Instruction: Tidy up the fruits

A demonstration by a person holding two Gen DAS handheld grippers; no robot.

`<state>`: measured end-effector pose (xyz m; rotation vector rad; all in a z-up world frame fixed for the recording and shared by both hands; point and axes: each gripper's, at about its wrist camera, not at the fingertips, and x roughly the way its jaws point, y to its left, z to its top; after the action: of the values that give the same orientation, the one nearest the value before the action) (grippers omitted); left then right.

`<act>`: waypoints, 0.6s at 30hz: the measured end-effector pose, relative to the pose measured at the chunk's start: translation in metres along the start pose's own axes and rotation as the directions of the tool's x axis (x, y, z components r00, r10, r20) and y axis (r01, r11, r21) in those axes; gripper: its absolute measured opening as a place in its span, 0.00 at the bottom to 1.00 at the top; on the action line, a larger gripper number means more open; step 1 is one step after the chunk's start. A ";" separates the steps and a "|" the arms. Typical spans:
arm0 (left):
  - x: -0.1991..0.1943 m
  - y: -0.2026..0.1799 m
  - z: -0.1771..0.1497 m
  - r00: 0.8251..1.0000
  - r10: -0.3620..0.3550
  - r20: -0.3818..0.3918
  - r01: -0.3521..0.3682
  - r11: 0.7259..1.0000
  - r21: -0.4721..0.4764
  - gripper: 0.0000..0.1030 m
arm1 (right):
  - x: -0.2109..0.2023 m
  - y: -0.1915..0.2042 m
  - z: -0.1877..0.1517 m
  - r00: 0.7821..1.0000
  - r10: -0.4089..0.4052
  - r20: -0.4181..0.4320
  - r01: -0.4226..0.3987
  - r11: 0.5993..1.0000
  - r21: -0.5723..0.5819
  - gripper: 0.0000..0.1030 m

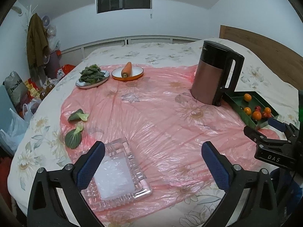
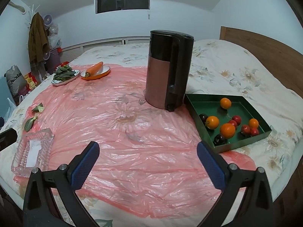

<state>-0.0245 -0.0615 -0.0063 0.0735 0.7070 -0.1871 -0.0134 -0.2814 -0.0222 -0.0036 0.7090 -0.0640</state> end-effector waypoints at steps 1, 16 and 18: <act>-0.001 -0.001 0.000 1.000 0.001 0.004 -0.001 1.000 0.006 0.98 | 0.000 0.000 -0.001 1.000 0.000 -0.001 0.000 1.000 -0.001 1.00; -0.010 0.000 0.002 0.998 0.031 0.055 -0.032 0.999 0.010 0.98 | 0.000 0.000 -0.002 1.000 0.001 -0.013 -0.001 1.000 -0.007 1.00; -0.011 -0.001 0.002 0.998 0.036 0.058 -0.036 0.999 0.012 0.98 | 0.000 0.000 -0.002 1.000 0.001 -0.013 -0.001 1.000 -0.009 1.00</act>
<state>-0.0313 -0.0608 0.0023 0.0932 0.6465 -0.1590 -0.0150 -0.2811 -0.0236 -0.0111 0.7228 -0.0599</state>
